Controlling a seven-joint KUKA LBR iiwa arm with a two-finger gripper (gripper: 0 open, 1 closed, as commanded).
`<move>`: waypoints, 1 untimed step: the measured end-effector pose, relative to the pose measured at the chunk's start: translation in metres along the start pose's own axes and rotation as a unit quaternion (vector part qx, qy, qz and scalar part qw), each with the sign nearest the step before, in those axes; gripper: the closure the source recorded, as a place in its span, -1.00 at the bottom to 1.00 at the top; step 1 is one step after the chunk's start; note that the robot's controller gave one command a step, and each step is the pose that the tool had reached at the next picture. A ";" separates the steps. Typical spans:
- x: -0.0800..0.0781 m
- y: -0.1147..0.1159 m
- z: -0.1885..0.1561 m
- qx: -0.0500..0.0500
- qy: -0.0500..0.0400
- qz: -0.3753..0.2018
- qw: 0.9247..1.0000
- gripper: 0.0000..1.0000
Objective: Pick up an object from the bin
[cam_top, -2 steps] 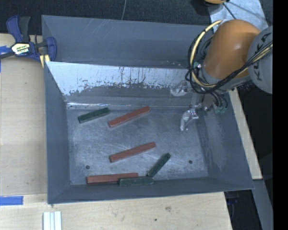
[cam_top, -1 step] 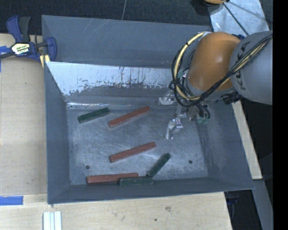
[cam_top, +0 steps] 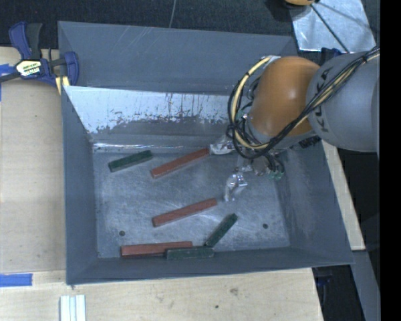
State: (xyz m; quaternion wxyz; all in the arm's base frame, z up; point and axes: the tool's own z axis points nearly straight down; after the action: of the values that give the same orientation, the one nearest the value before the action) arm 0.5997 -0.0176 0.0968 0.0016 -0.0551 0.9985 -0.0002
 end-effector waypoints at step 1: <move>-0.007 0.054 0.019 0.000 -0.011 -0.012 1.000 1.00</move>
Offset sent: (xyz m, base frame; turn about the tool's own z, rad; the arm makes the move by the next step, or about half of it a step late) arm 0.0000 0.0000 0.0000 0.0000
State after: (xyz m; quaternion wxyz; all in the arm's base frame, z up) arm 0.6010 0.0368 0.0778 0.0130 -0.0671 0.9977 0.0003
